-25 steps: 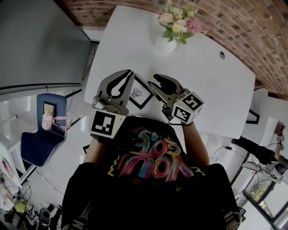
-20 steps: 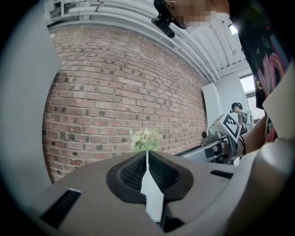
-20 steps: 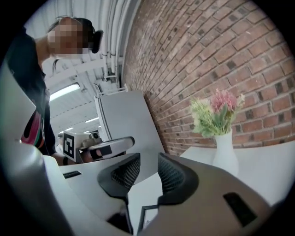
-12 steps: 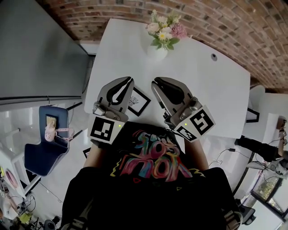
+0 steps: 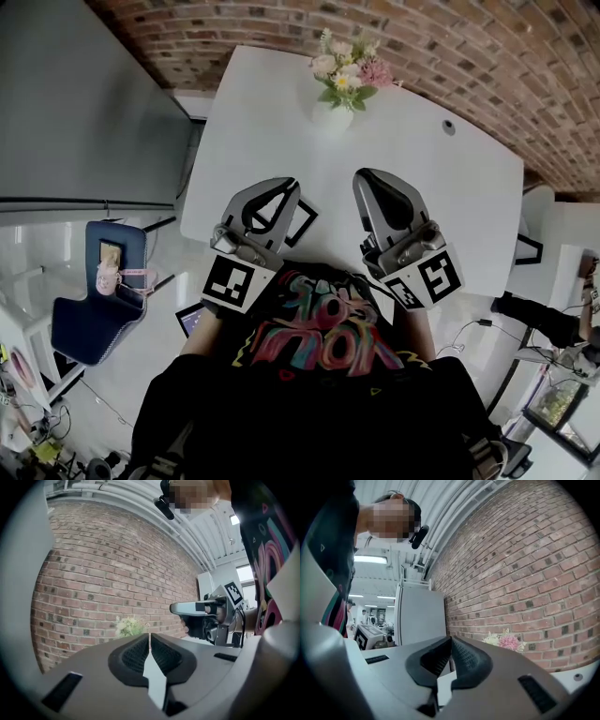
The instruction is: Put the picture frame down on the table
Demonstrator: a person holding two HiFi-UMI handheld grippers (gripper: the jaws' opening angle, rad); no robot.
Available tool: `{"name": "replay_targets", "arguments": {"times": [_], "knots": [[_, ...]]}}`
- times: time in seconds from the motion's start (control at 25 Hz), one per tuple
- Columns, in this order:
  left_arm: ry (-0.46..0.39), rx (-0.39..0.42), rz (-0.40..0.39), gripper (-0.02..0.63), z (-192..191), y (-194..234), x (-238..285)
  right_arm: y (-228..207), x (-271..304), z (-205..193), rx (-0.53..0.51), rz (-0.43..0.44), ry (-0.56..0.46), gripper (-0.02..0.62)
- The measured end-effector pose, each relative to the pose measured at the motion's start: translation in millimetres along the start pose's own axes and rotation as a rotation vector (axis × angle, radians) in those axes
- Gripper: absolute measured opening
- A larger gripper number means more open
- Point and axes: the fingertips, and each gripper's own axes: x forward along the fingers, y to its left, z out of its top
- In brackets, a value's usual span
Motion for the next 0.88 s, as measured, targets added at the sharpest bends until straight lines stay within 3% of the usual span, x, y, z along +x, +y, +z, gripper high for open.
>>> {"name": "replay_targets", "arguments": {"times": [0.88], "knots": [[0.002, -0.009, -0.001, 0.025, 0, -3, 4, -5, -5, -16, 0.021, -0.006, 0.006, 0.021]]}}
